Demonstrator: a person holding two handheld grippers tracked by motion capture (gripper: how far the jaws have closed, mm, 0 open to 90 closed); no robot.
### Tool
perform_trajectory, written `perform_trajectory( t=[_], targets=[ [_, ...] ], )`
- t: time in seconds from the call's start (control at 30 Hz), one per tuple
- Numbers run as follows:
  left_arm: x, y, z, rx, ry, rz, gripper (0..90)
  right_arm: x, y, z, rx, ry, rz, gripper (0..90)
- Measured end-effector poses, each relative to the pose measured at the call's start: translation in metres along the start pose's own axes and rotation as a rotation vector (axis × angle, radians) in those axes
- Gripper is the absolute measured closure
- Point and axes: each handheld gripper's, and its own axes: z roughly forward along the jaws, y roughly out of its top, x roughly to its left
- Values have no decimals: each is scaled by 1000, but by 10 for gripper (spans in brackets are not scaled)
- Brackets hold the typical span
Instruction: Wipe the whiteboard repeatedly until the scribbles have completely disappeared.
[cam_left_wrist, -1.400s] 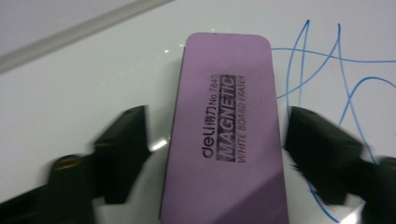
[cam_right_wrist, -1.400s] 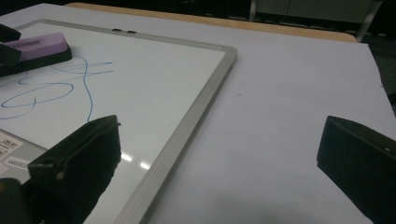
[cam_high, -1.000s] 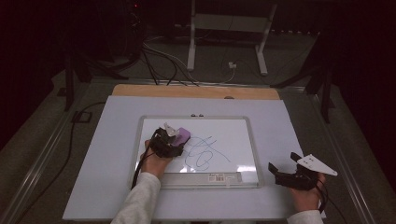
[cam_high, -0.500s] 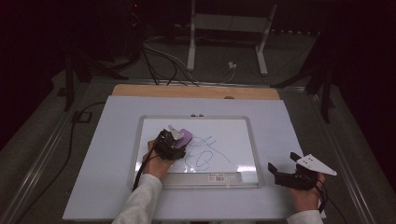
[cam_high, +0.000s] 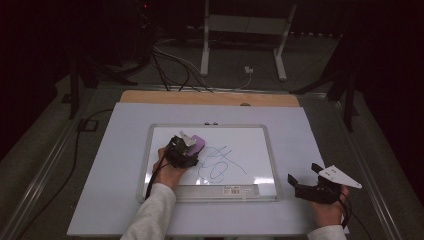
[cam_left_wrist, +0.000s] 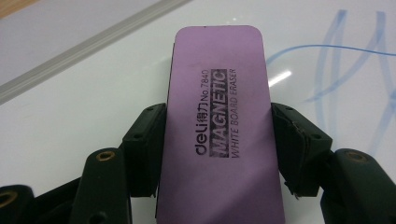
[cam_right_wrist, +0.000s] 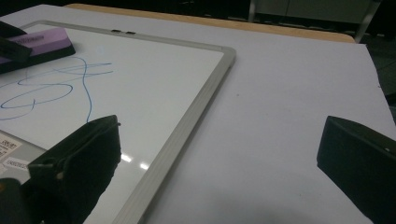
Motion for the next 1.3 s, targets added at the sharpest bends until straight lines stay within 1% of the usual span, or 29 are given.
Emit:
perform_trajectory(
  t=[0.1,0.17,0.23,0.3,0.5,0.57,0.6,0.63,0.73,0.9,0.93,0.97,1.03,1.07,1.1,1.17,1.3],
  targets=[
    [3,1,1,4,-3,-21,414,0,0,0,0,2,-2,0],
    [2,1,1,5,2,-14,414,1,0,1,1,2,-4,0],
    [-1,1,1,6,-26,-15,415,1,0,1,3,3,-5,0],
    [-9,2,0,5,-38,0,415,2,0,2,4,4,-7,0],
    [-36,2,-5,-3,-123,57,415,2,0,2,3,4,-7,0],
    [-41,3,-6,-3,-141,76,415,1,0,2,4,4,-6,0],
    [-41,3,-5,-5,-141,85,415,1,0,2,4,4,-7,1],
    [-39,2,-4,-8,-151,78,415,1,0,1,3,4,-8,0],
    [-31,4,-1,-7,-110,61,415,1,0,0,0,3,-3,0],
    [-9,6,5,1,-43,-6,415,-1,0,0,-2,-1,3,1],
    [-5,6,6,4,-38,-24,415,-1,0,-1,-3,-1,3,0],
    [-1,6,7,9,-38,-33,416,-1,0,0,-3,-1,3,0],
    [-3,7,6,14,-28,-26,415,-1,0,0,-2,-1,1,0],
    [-5,7,6,16,-35,-30,415,0,0,0,-1,0,1,0],
    [-7,7,5,16,-46,-25,416,0,0,1,0,1,0,0],
    [-14,6,3,15,-64,-2,416,1,0,1,1,3,-2,0],
    [-34,3,-3,6,-109,52,415,1,0,2,4,3,-5,0]
  ],
)
